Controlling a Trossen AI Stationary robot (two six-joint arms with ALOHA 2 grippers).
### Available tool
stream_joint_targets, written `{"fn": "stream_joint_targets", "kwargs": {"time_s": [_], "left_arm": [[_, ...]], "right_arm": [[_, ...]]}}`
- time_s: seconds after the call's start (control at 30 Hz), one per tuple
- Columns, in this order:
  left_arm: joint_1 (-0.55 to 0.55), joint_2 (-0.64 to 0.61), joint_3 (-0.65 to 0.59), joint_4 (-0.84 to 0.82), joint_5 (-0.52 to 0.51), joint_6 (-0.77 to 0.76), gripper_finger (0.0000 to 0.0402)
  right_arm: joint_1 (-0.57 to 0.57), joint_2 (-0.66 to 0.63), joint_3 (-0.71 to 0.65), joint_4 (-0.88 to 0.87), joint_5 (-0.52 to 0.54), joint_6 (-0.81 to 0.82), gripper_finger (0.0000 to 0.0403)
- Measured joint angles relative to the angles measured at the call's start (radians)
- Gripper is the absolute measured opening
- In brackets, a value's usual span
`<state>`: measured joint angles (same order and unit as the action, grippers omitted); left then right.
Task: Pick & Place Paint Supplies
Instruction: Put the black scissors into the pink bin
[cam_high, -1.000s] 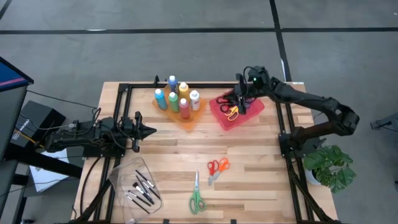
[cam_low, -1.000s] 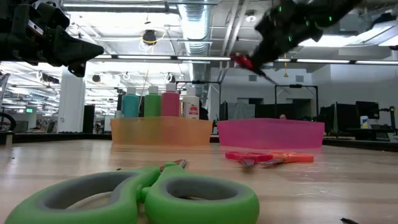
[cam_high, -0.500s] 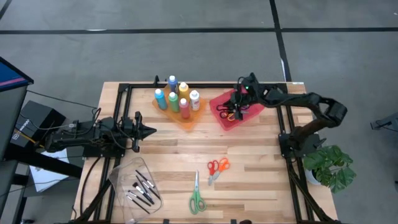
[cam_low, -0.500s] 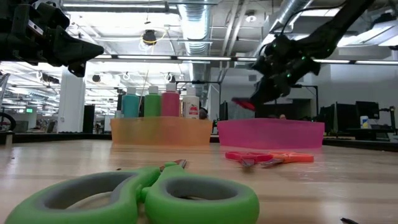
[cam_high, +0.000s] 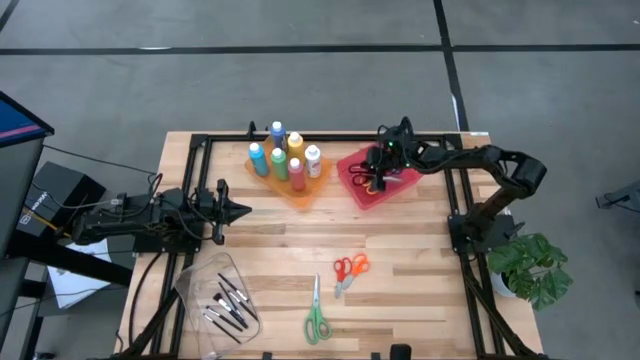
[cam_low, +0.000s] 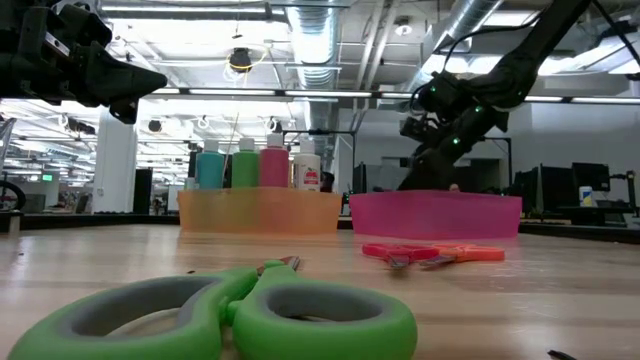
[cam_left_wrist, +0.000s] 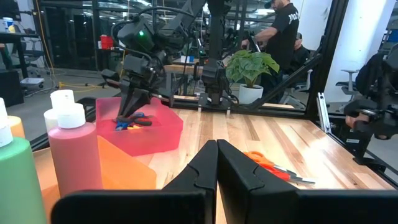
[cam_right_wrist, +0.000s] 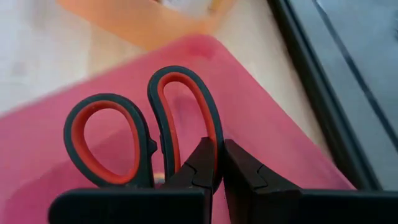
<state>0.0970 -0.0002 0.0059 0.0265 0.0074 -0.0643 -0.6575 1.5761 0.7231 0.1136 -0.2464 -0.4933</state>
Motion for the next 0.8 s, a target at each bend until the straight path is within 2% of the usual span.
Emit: {"fn": "stream_joint_targets", "kwargs": {"time_s": [0.13,0.67,0.8], "left_arm": [[0.000,0.000,0.000,0.000,0.000,0.000,0.0001],[0.000,0.000,0.000,0.000,0.000,0.000,0.0001],[0.000,0.000,0.000,0.000,0.000,0.000,0.0001]], "right_arm": [[0.000,0.000,0.000,-0.018,0.097,0.015,0.0009],[0.000,0.000,0.000,-0.035,0.118,0.049,0.0012],[0.000,0.000,0.000,-0.033,0.152,0.072,0.0021]]}}
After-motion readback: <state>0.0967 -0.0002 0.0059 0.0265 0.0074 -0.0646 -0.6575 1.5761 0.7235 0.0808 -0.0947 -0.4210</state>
